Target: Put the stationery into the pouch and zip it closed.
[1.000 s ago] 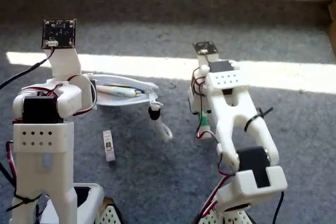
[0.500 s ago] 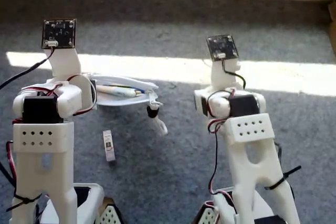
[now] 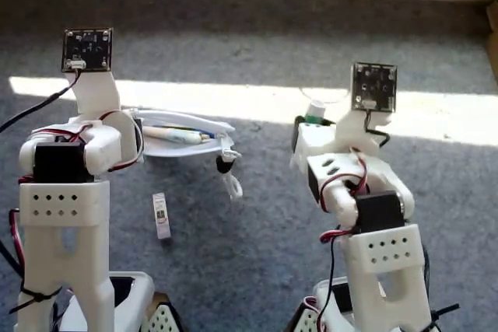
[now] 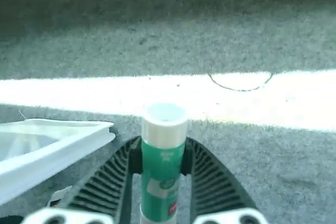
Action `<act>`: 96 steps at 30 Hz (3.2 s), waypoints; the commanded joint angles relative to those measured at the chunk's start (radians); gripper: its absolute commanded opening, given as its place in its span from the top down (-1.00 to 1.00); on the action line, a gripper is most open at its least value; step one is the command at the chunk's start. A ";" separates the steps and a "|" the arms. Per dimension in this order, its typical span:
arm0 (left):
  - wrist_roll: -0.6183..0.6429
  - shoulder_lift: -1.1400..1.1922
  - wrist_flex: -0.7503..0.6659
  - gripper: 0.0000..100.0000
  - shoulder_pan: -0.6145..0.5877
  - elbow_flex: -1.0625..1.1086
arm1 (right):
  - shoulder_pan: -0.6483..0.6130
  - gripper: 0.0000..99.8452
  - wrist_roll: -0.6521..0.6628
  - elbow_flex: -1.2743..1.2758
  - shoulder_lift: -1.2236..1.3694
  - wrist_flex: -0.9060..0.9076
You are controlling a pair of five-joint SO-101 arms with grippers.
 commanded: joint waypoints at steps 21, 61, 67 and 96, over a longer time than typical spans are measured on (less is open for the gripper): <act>-0.008 -0.024 -0.023 0.98 0.015 -0.004 | -0.357 0.99 -0.005 -0.010 -0.328 -0.414; -0.008 -0.024 -0.031 0.98 0.016 -0.001 | -0.607 0.98 0.129 0.423 -0.076 -1.141; -0.008 -0.024 -0.035 0.98 0.013 0.008 | -0.570 0.98 0.129 0.432 0.042 -1.322; -0.009 -0.028 -0.037 0.98 -0.039 -0.001 | -0.573 0.71 0.121 0.450 -0.329 -0.845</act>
